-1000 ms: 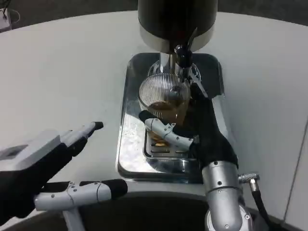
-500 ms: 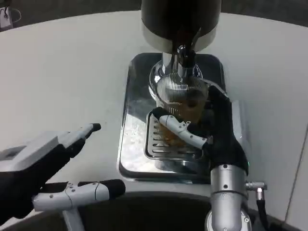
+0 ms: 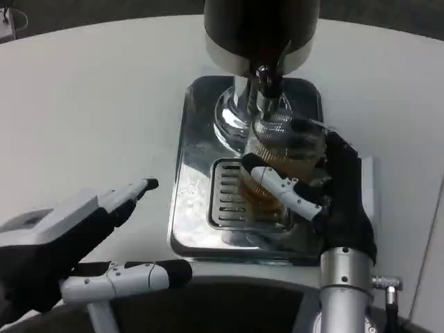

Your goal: Grasp the cup under the faucet to collect the drink, then remove the cup.

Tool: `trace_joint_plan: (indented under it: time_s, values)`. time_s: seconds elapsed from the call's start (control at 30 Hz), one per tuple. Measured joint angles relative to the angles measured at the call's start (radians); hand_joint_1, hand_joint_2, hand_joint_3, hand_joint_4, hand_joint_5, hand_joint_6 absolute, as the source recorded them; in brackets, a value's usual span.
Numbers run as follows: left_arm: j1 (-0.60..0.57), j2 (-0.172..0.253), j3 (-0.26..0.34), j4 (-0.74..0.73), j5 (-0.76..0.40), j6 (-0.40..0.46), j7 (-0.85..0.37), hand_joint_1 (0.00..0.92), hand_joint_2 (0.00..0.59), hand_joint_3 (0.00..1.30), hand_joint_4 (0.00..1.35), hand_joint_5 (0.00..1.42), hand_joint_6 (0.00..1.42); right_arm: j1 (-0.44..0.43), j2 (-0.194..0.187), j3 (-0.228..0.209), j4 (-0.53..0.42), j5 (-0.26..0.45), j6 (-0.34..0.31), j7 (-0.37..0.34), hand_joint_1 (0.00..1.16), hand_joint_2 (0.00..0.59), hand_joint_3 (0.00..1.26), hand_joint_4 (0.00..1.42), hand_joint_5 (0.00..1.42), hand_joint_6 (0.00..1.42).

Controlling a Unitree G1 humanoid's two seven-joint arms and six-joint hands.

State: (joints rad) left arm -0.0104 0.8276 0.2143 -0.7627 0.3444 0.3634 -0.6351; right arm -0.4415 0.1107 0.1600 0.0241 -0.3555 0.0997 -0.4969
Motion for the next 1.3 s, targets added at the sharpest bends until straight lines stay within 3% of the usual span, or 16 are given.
trace_joint_plan:
  time_s: [0.4,0.8,0.9,1.1,1.3]
  values:
    - [-0.079,-0.001,-0.071,0.041,0.019,0.0,0.0,0.0,0.031,0.0,0.0,0.0,0.07,0.072,-0.011,-0.055,-0.1,0.029,0.0,0.075,0.94,0.229,0.98,1.17,1.33,1.42]
    - [-0.109,-0.003,-0.108,0.067,0.023,0.0,0.0,0.0,0.031,0.0,0.0,0.0,0.07,0.096,-0.033,-0.09,-0.154,0.04,-0.002,0.122,0.94,0.23,1.01,1.2,1.36,1.42]
    - [-0.111,-0.003,-0.109,0.07,0.024,0.0,0.0,0.0,0.031,0.0,0.0,0.0,0.07,0.104,-0.036,-0.106,-0.163,0.051,-0.002,0.129,0.95,0.208,1.01,1.19,1.36,1.42]
    - [-0.125,-0.005,-0.114,0.083,0.024,-0.002,0.001,0.0,0.031,0.0,0.0,0.0,0.07,0.133,-0.075,-0.128,-0.264,0.055,-0.005,0.177,0.96,0.182,1.02,1.2,1.36,1.42]
    - [-0.146,-0.01,-0.123,0.09,0.024,-0.004,0.002,0.0,0.031,0.0,0.0,0.0,0.07,0.158,-0.109,-0.166,-0.288,0.055,-0.005,0.21,0.96,0.17,1.01,1.19,1.36,1.42]
